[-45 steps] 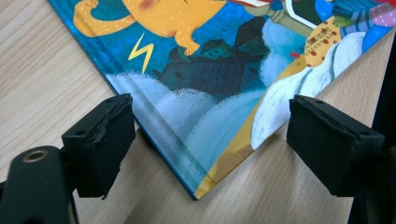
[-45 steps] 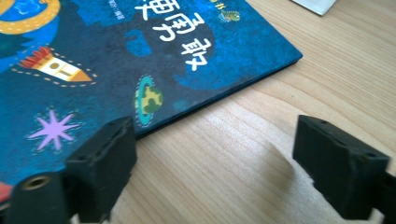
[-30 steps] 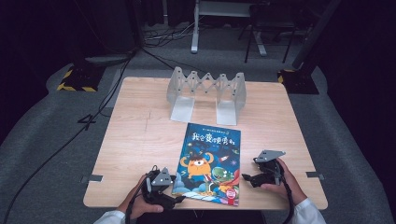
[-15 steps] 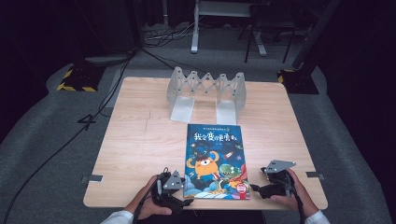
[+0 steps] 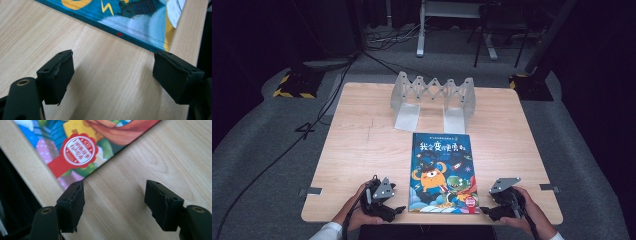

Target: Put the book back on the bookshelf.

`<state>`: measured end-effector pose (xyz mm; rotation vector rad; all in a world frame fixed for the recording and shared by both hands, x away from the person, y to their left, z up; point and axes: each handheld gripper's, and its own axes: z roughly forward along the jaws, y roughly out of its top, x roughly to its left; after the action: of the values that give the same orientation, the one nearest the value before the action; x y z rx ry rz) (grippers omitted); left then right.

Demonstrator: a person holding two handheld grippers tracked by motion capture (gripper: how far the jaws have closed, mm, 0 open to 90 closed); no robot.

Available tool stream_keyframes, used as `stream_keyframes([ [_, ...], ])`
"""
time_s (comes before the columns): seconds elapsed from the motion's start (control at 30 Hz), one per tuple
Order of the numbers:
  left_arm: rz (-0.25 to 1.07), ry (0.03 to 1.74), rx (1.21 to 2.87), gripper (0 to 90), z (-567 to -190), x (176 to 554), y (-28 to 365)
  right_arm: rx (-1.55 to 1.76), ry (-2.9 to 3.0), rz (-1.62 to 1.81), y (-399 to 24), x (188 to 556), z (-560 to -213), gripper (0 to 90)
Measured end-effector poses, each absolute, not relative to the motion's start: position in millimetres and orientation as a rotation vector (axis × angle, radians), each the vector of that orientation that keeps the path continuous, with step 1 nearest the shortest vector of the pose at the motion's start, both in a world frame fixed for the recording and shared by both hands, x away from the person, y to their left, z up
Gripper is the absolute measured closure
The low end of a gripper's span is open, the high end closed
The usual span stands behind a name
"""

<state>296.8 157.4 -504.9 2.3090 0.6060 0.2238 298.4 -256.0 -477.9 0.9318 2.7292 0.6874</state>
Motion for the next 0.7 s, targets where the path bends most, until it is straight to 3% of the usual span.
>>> stream_keyframes([
  [0.17, 0.231, 0.619, 2.307, 16.6, -504.9, 302.2, 152.8, 0.875, 2.782, 0.651, -254.1, 291.4, -475.0, 39.3],
  [0.6, 0.243, 0.641, 2.303, 16.3, -504.9, 297.0, 134.1, 0.757, 2.924, 0.435, -227.5, 290.0, -464.9, 68.6],
  [0.7, 0.242, 0.640, 2.303, 16.3, -504.9, 297.1, 134.2, 0.753, 2.924, 0.425, -225.6, 290.8, -464.5, 70.0],
])
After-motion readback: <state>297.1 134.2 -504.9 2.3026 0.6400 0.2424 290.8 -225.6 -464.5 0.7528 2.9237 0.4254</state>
